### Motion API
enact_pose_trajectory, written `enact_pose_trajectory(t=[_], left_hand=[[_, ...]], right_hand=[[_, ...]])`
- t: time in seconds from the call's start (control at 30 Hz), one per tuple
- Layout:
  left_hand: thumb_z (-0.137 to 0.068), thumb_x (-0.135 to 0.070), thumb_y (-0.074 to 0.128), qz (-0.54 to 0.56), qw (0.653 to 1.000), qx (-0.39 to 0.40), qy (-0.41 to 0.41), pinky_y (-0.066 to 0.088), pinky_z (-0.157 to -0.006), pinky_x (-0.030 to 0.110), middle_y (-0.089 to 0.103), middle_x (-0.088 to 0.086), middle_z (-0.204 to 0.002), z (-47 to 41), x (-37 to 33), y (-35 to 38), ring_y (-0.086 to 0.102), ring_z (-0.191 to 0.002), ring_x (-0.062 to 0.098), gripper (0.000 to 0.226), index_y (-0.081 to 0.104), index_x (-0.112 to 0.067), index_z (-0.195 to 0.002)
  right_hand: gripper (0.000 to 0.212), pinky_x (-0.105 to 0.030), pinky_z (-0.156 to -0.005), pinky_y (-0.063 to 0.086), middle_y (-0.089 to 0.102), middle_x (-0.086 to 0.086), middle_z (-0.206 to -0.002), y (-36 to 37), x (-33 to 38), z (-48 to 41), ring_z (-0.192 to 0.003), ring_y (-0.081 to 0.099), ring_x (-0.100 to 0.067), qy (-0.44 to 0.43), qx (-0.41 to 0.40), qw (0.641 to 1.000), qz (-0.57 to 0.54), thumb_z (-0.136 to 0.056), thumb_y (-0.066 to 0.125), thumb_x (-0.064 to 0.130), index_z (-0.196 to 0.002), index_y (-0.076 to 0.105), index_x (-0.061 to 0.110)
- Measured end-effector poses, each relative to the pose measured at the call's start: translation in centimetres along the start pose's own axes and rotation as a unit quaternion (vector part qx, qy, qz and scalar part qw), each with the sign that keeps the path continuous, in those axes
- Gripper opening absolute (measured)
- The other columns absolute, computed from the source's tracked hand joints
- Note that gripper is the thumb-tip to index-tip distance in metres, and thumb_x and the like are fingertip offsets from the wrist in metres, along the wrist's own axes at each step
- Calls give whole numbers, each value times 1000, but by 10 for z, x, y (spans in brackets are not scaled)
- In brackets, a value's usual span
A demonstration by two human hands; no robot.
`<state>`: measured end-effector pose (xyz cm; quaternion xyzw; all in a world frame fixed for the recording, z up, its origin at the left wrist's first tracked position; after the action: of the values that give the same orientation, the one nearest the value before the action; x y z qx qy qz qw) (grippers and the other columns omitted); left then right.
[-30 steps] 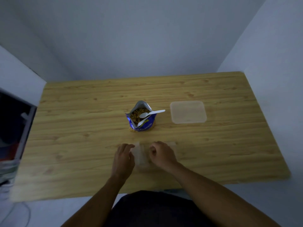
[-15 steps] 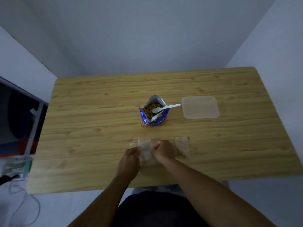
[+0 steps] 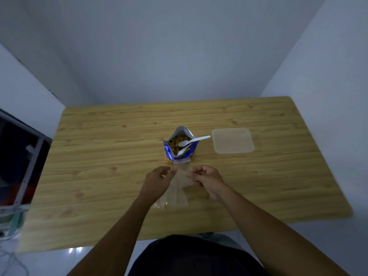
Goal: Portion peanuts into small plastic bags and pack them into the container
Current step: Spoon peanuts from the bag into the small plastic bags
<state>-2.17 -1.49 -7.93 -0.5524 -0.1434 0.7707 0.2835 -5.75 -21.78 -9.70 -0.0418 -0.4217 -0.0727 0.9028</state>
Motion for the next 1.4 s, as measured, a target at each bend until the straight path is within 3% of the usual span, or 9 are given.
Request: enact_pose_trajectory(t=[0.13,0.2,0.37,0.5,0.73,1.03,1.13,1.23,1.4], left_hand=[[-94,-32,65,225,974,34,-11,52,-75,32,69,10,-77,-3,-35,7,60,-72,11,23,76,-13,-90],[-96,-17,63,266,964,21,7,51,-71,25,65,1,-68,-3,-45,7,57,-65,6,17,74,-10,-86],[-96,-15,62,115,987,45,101,47,-68,17,73,-3,-76,-6,-60,3,61,-68,2,16,74,-12,-86],[-96,-15,61,32,987,58,147,44,-66,10,71,-18,-78,-11,-69,-1,61,-71,-4,15,74,-17,-87],[-96,-19,61,-15,979,74,190,45,-65,17,69,-8,-78,-14,-83,-1,62,-75,6,23,69,-35,-83],[-95,-18,62,-14,977,83,197,49,-70,29,71,-6,-85,-20,-87,2,64,-79,12,12,73,-21,-92],[-89,-21,70,-24,980,-7,197,47,-70,21,60,-3,-93,-18,-91,-3,58,-80,9,2,68,-21,-90],[-85,-34,74,-18,975,-134,176,39,-61,13,51,-4,-82,-13,-93,-14,50,-67,7,23,61,-17,-77],[-93,-42,63,-13,986,-23,164,33,-50,23,54,7,-59,-1,-91,14,42,-51,10,39,57,-16,-65]], right_hand=[[21,-23,-55,43,72,1,-76,-3,18,7,-64,60,-10,-25,28,999,-15,-78,85,7,-84,67,16],[21,-24,-58,45,73,-1,-81,-5,26,12,-67,62,-11,-35,47,998,3,-78,84,6,-87,68,16],[13,-33,-68,49,77,-3,-90,-21,64,15,-78,67,-18,-72,34,997,-3,-89,76,26,-93,76,14],[17,-31,-69,52,80,-4,-92,-26,90,14,-74,67,-11,-116,64,983,127,-89,76,31,-97,80,16],[16,-31,-65,48,78,-13,-90,-26,105,12,-68,65,-12,-146,113,955,232,-85,82,27,-95,82,15],[15,-31,-65,47,78,-12,-88,-26,105,9,-66,62,-13,-151,150,941,263,-87,80,22,-95,81,9],[12,-30,-64,50,78,-13,-82,-26,106,7,-62,60,-13,-166,130,939,271,-87,79,18,-89,81,6],[9,-28,-62,49,77,-8,-74,-29,108,3,-57,57,-9,-173,83,947,259,-82,81,18,-81,81,9],[16,-25,-61,47,77,-6,-72,-26,108,6,-60,58,-8,-186,89,942,263,-77,85,34,-75,81,18]])
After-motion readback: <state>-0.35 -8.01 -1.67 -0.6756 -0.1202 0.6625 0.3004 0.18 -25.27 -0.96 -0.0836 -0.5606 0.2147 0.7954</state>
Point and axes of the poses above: each hand's wrist, its own z-axis away from the middle knuckle, its own y-axis out of the palm, x = y × z, the point moved 6 cm from there along -z, towards the middle knuckle
